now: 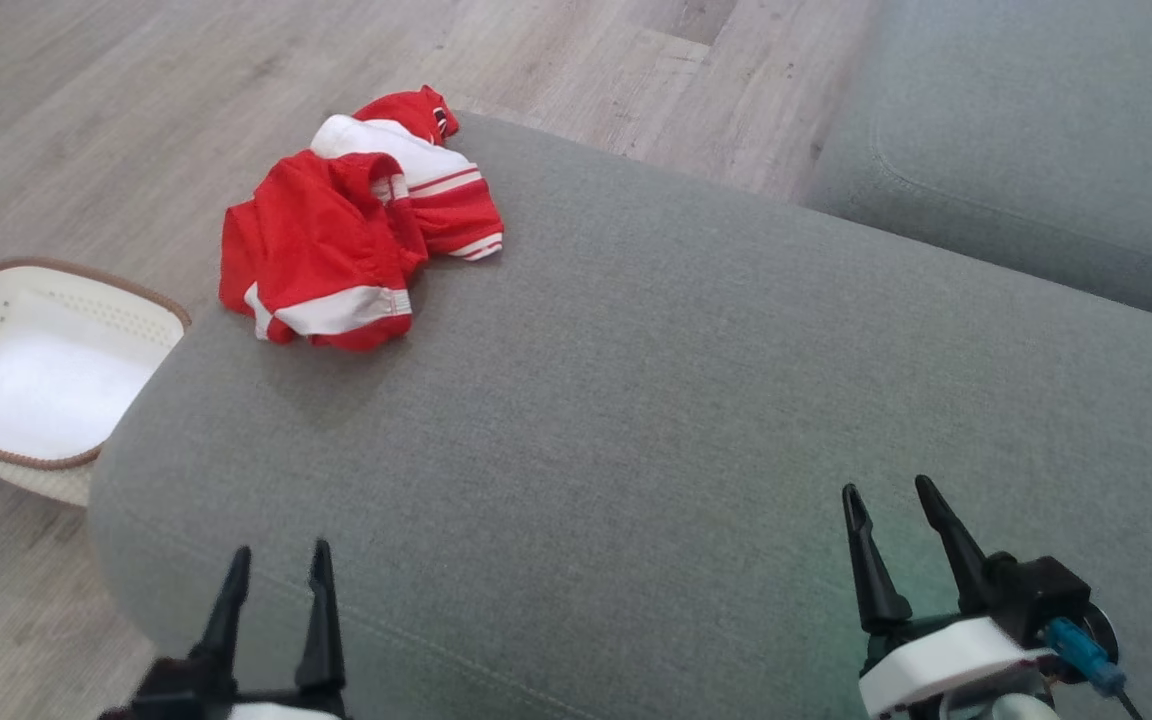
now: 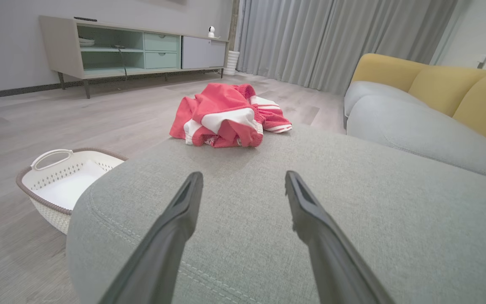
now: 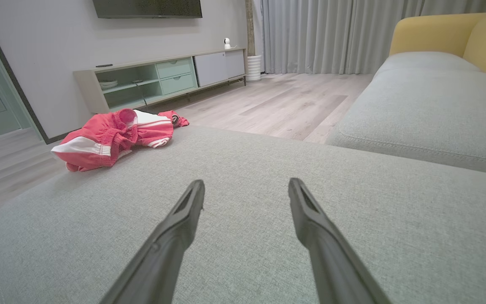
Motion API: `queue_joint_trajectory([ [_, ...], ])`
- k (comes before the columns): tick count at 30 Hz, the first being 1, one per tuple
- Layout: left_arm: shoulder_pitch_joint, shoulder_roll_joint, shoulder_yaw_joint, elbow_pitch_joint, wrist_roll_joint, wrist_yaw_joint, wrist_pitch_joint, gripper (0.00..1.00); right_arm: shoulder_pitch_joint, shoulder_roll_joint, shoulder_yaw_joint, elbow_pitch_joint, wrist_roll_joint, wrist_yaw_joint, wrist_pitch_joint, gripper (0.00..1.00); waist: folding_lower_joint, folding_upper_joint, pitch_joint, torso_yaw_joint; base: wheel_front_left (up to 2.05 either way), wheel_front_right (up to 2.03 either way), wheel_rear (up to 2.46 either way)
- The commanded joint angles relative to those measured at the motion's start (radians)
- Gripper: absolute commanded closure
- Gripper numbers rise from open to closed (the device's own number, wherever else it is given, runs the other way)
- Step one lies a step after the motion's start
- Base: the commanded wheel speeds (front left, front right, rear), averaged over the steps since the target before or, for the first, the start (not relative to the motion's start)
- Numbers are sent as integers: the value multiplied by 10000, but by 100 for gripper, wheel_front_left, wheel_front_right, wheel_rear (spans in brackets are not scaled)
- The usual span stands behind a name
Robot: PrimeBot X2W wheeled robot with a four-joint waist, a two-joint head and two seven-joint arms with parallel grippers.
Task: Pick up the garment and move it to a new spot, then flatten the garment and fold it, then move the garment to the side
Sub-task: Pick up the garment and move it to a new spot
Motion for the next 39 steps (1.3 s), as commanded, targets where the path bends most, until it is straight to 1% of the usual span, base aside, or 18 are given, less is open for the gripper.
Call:
queue_joint_trajectory([
  [1, -325, 92, 352, -520, -73, 94, -71, 0, -364, -93, 249, -376, 13, 77, -111, 0, -1, 0, 38, -42, 0, 0, 0],
  [4, -304, 95, 636, -1123, -376, 128, -106, 0, -348, -93, 236, -381, -106, 77, -111, 0, -1, 0, 115, -181, 0, 0, 0],
  [6, -398, 386, 838, -1586, -377, 133, -45, 0, -346, -93, 214, -391, -194, 77, -111, 0, -1, 0, 191, -307, 0, 0, 0],
  [7, -666, 792, 1126, -2105, -383, 146, 162, 0, -346, -93, 190, -387, -321, 77, -111, 0, -1, 0, 273, -451, 0, 0, 0],
  [10, -1426, 1404, 1577, -3042, -488, 139, 724, 0, -393, -93, 156, -391, -551, 77, -111, 0, -1, 0, 457, -683, 0, 0, 0],
  [11, -1740, 1695, 1712, -3309, -472, 100, 972, 0, -450, -93, 162, -401, -673, 77, -111, 0, -1, 0, 605, -794, 0, 0, 0],
  [14, -2934, 2387, 2215, -3561, -838, -121, 1600, 0, -765, -93, 151, -439, -1103, 77, -101, 0, -1, 0, 1095, -1111, 0, 0, 0],
  [16, -3771, 2865, 2482, -3246, -986, -241, 1951, 0, -1030, -93, 117, -509, -1358, 77, -45, 0, -1, 0, 1429, -1326, 0, 0, 0],
  [18, -4549, 3108, 2691, -2798, -1171, -228, 2216, 0, -1287, -93, 49, -627, -1586, 77, 63, 0, -1, 0, 1814, -1532, 0, 0, 0],
  [19, -4877, 3257, 2684, -2464, -1156, -260, 2348, 0, -1395, -93, 12, -687, -1672, 77, 114, 0, -1, 0, 1988, -1610, 0, 0, 0],
  [21, -5471, 3385, 2607, -1680, -1235, -336, 2621, 0, -1576, -93, -24, -810, -1830, 77, 233, 0, -1, 0, 2364, -1768, 0, 0, 0],
  [22, -5471, 3385, 2607, -1680, -1235, -336, 2621, 0, -1576, -93, -24, -810, -1830, 77, 233, 0, -1, 0, 2364, -1768, 0, 0, 0],
  [23, -5740, 3386, 2552, -1281, -1307, -387, 2713, 0, -1646, -93, -24, -869, -1921, 77, 311, 0, -1, 0, 2564, -1841, 0, 0, 0],
  [25, -6225, 3281, 2385, -410, -1478, -501, 2891, 0, -1742, -93, -29, -999, -2128, 77, 471, 0, -1, 0, 2913, -1921, 0, 0, 0],
  [30, -7034, 3106, 1872, 1932, -1485, -709, 3126, 0, -1788, -93, -147, -1405, -2652, 77, 852, 0, -1, 0, 3589, -2071, 0, 0, 0],
  [34, -7405, 2936, 1374, 3355, -1289, -880, 2917, 0, -1721, -93, -314, -1770, -2968, 77, 1080, 0, -1, 0, 3985, -2115, 0, 0, 0],
  [39, -7722, 2648, 951, 4810, -1327, -1060, 2796, 0, -1572, -93, -403, -2113, -3085, 77, 1254, 0, -1, 0, 4311, -2139, 0, 0, 0],
])
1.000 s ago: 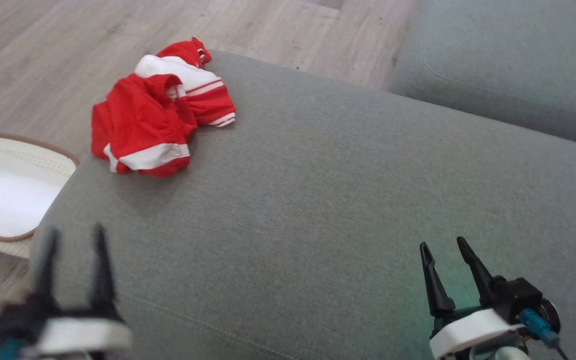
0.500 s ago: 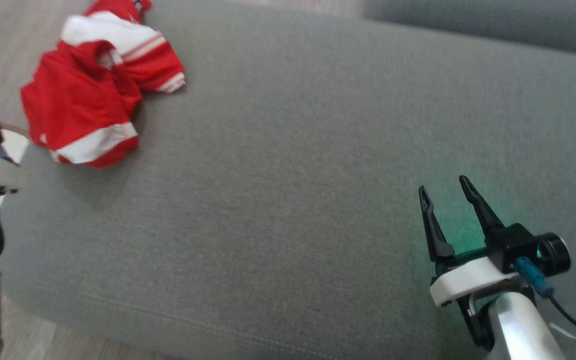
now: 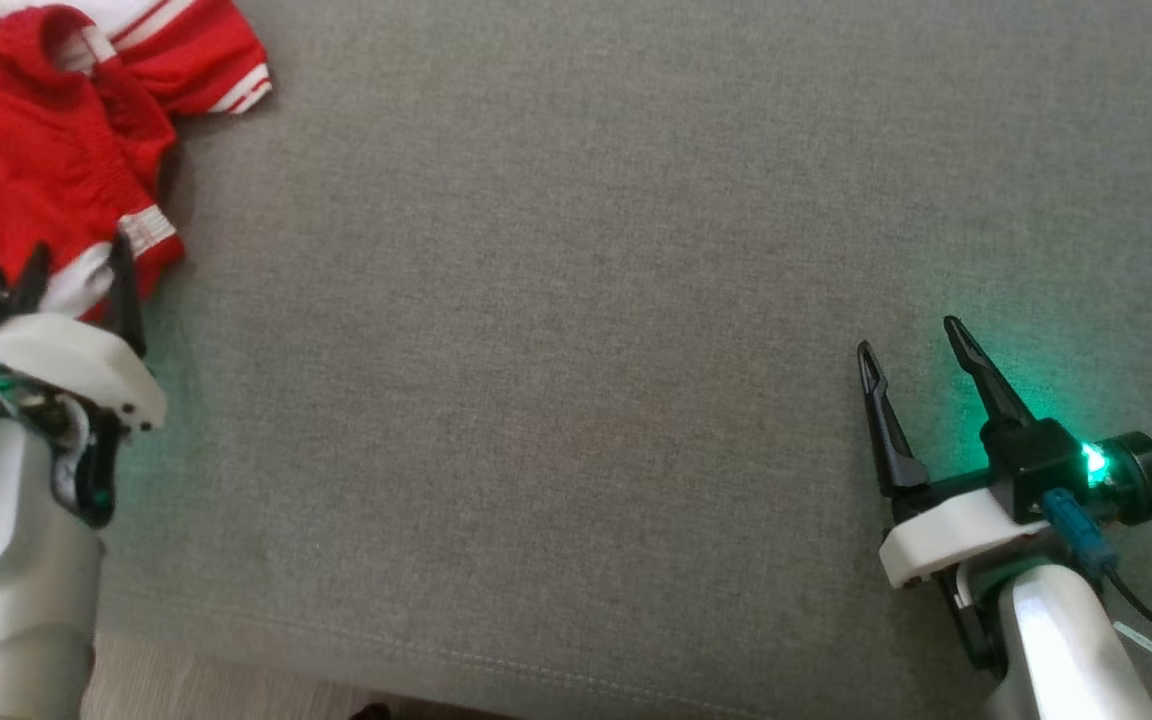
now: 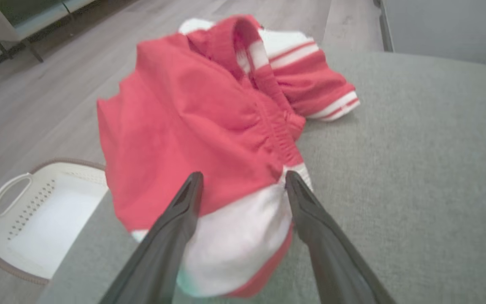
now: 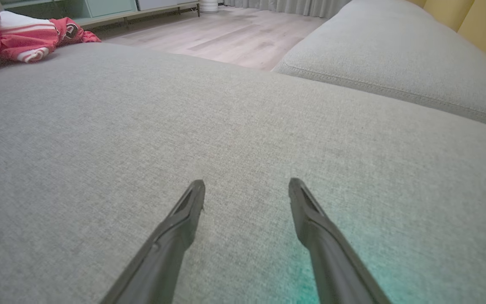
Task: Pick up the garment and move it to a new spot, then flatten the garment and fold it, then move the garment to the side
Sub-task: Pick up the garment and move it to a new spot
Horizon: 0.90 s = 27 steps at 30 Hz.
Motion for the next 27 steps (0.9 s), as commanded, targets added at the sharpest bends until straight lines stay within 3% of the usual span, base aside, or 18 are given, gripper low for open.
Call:
queue_joint_trajectory([
  [1, -465, 412, 260, 104, -46, -34, -101, 0, -80, -41, 248, -391, -70, 75, 33, 0, -2, 0, 128, -40, 0, 0, 0],
  [6, -843, 365, 24, 1191, 8, -58, -149, 1, -114, -41, 310, -542, -59, 75, 117, 0, -2, 0, 316, -161, 0, 0, 0],
  [7, -922, 376, -42, 1384, 49, -64, -137, 55, -128, -41, 308, -555, -58, 75, 121, 0, -2, 0, 337, -191, 0, 0, 0],
  [8, -1001, 387, -99, 1552, 76, -74, -138, 71, -139, -41, 289, -559, -57, 75, 120, 0, -2, 0, 348, -215, 0, 0, 0],
  [9, -1077, 403, -141, 1687, 96, -83, -195, 100, -150, -41, 265, -559, -50, 75, 113, 0, -2, 0, 351, -238, 0, 0, 0],
  [17, -1677, 970, -472, 2126, 394, -151, -876, 100, -127, -41, 129, -231, 311, 75, -179, 0, -2, 0, -128, -318, 0, 0, 0],
  [24, -2509, 2759, -950, 1296, 1330, -102, -1570, 100, -200, -41, 397, 707, 1197, 75, -753, 0, -2, 0, -1394, -748, 0, 0, 0],
  [27, -2670, 3164, -1077, 931, 1510, -128, -1647, 100, -175, -41, 427, 965, 1427, 75, -893, 0, -2, 0, -1782, -956, 0, 0, 0],
])
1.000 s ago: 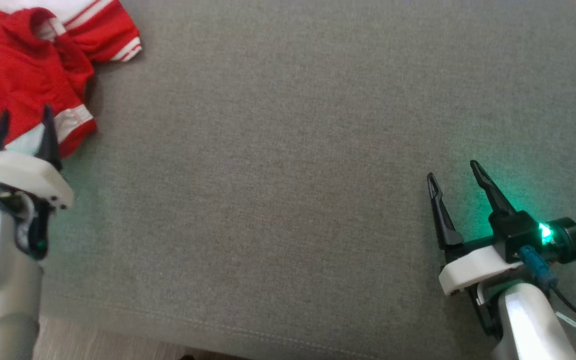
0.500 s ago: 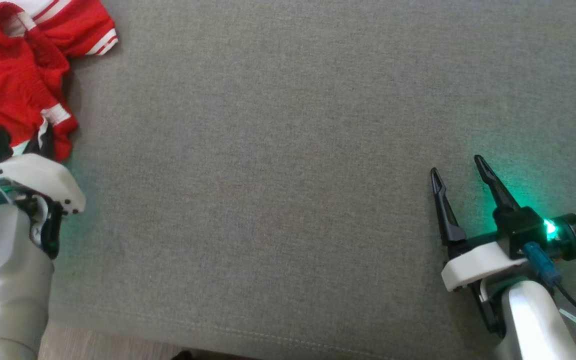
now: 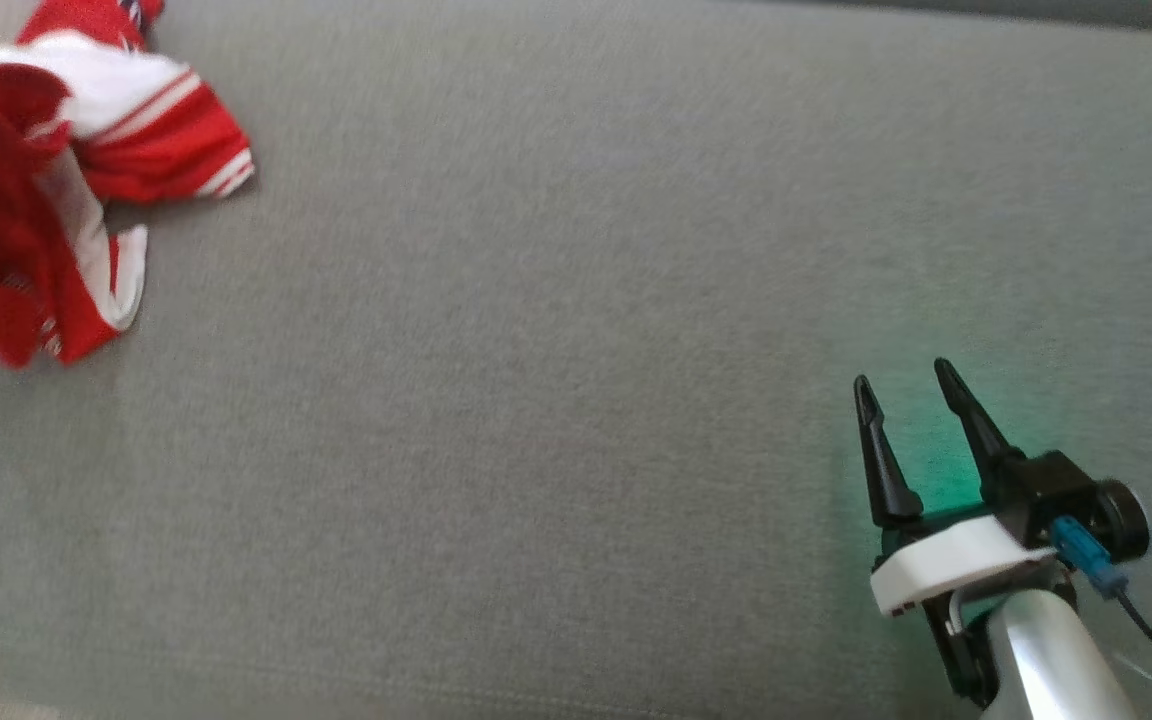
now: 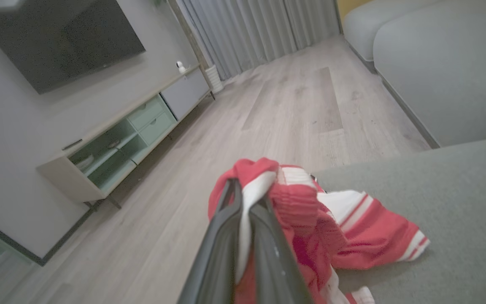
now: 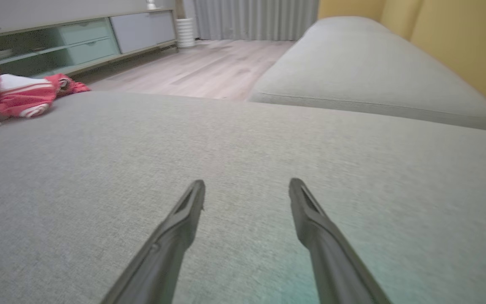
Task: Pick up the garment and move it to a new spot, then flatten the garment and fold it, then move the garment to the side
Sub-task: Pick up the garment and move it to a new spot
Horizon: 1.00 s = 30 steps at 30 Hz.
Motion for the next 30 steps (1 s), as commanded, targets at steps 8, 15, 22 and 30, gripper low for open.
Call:
queue_joint_trajectory([
  [8, -649, 1140, -1058, -2215, -231, -68, 531, 100, 280, -43, -74, 447, 567, 75, -428, 0, 1, 0, -1757, -1321, 0, 0, 0],
  [15, -497, 1500, -3182, -4765, -1710, -72, 1175, 100, 693, -43, -547, 646, 623, 75, -514, 0, 1, 0, -2156, -2567, 0, 0, 0],
  [22, -386, 340, -4353, -5614, -2851, -73, 982, 100, 582, -43, -437, 655, 798, 75, -534, 0, 1, 0, -1753, -3629, 0, 0, 0],
  [30, 121, -2603, -5155, -3608, -3169, 108, -353, 100, 74, -43, 164, 596, 1172, 75, -538, 0, 1, 0, -1007, -4438, 0, 0, 0],
])
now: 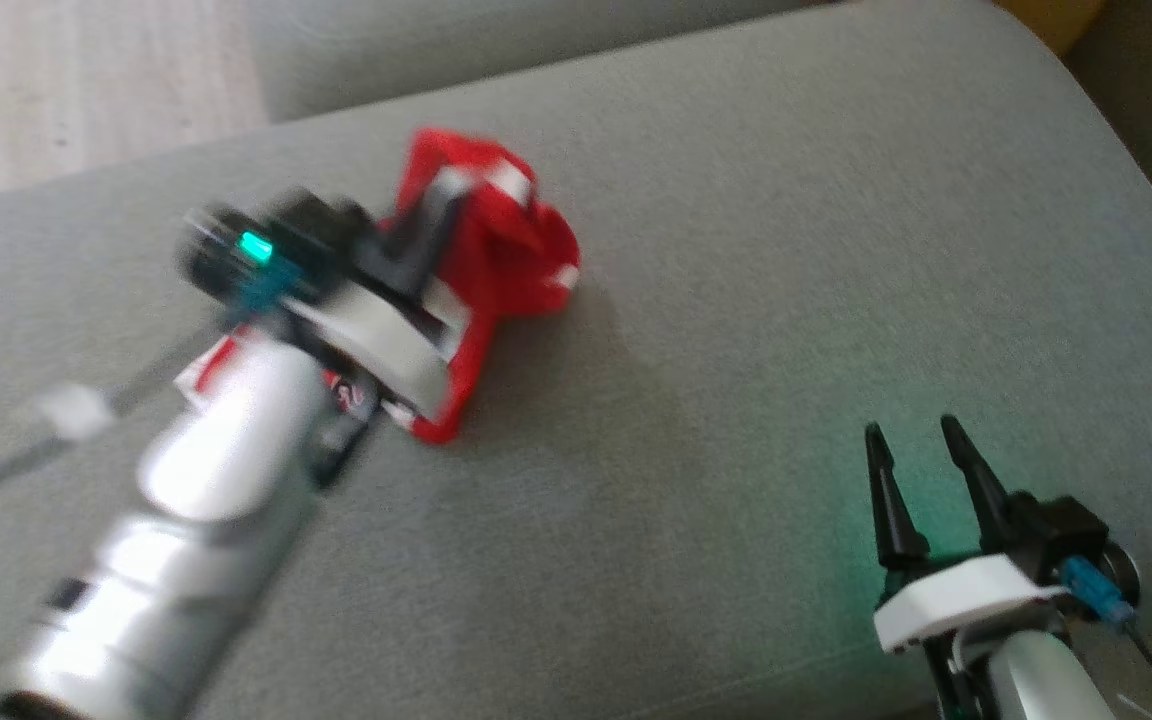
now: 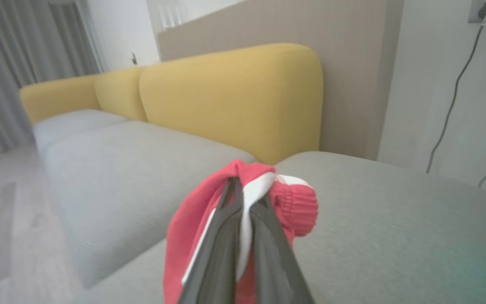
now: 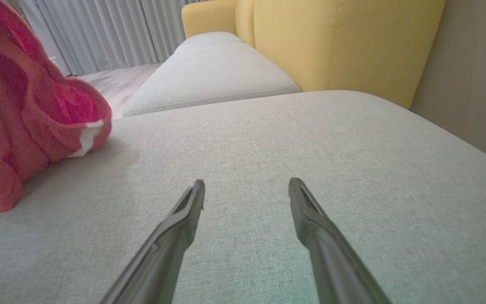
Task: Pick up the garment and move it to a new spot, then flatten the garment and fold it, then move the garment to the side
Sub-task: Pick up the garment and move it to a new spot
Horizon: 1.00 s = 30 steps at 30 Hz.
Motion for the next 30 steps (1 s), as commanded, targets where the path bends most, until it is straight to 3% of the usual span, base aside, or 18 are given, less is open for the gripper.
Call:
queue_joint_trajectory([
  [1, -286, -352, 133, 365, -59, 84, -311, 100, -529, -58, 342, -336, 103, 75, -118, 0, -2, -1, 411, -391, 0, 0, 0],
  [2, -181, -1042, -84, 1092, -170, 56, -561, 100, -649, -58, 496, -325, 161, 75, -118, 0, -2, -1, 568, -582, 0, 0, 0],
  [4, -94, -1638, -280, 1799, -303, 13, -783, 100, -748, -58, 640, -285, 200, 75, -119, 0, -2, -1, 678, -736, 0, 0, 0],
  [9, -88, -2439, -662, 3210, -481, -51, -1173, 100, -929, -58, 791, -205, 270, 75, -119, 0, -2, -1, 832, -938, 0, 0, 0],
  [10, -94, -2521, -709, 3403, -522, -57, -1229, 70, -932, -58, 784, -179, 264, 75, -119, 0, -2, -1, 837, -939, 0, 0, 0],
  [11, -111, -2585, -753, 3555, -539, -62, -1285, 11, -920, -58, 783, -151, 255, 75, -119, 0, -2, -1, 830, -926, 0, 0, 0],
  [12, -126, -2638, -769, 3666, -555, -64, -1340, 0, -891, -58, 771, -123, 250, 75, -119, 0, -2, -1, 808, -880, 0, 0, 0],
  [19, -16, -2773, -914, 3878, -670, -74, -1453, 0, -764, -58, 710, -7, 237, 75, -119, 0, -2, -1, 592, -461, 0, 0, 0],
  [30, 900, -2783, -356, 2723, -459, 226, -1462, 0, -488, -58, 412, -113, 0, 75, -120, 0, -2, -1, -321, 761, 0, 0, 0],
])
